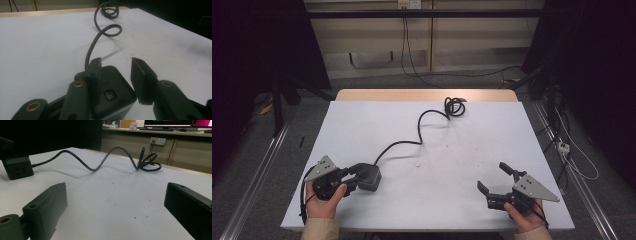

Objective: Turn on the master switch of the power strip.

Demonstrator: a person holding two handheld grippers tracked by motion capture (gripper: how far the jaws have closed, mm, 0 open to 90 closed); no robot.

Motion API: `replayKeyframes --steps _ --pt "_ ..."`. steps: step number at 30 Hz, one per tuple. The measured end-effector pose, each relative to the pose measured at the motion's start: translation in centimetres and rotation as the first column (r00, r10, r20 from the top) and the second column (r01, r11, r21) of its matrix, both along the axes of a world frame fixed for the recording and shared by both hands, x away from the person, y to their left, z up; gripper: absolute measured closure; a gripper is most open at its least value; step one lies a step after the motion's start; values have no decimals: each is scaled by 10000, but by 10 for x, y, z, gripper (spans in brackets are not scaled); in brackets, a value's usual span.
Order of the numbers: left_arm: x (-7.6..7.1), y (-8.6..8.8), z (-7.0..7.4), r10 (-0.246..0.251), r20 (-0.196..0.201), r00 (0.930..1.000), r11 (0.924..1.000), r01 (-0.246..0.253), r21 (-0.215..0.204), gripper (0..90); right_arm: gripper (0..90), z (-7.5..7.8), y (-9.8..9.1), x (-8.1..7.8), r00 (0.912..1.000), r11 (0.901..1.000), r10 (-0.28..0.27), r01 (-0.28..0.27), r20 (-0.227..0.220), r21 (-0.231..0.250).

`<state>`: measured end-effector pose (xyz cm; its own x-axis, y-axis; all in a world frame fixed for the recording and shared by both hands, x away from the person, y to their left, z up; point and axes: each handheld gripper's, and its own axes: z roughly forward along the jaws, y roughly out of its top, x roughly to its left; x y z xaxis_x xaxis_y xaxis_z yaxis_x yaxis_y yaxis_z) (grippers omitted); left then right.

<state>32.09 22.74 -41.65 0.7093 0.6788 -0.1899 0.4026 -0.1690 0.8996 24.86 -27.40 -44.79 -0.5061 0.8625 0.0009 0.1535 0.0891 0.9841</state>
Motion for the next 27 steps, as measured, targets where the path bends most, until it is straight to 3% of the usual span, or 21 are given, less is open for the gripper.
replayKeyframes --steps 11,18,27 --pt "6 -10 -2 80 -93 9999 9999 -79 88 313 42 0 -1 1 10000 10000 -15 15 47 -14" --pt "8 -13 -3 251 1 9997 9996 -251 97 211 42 0 -1 1 10000 10000 -20 21 41 -15" --pt "10 -18 -4 79 33 10000 9998 -79 184 125 42 0 -1 1 10000 10000 -12 12 22 16"
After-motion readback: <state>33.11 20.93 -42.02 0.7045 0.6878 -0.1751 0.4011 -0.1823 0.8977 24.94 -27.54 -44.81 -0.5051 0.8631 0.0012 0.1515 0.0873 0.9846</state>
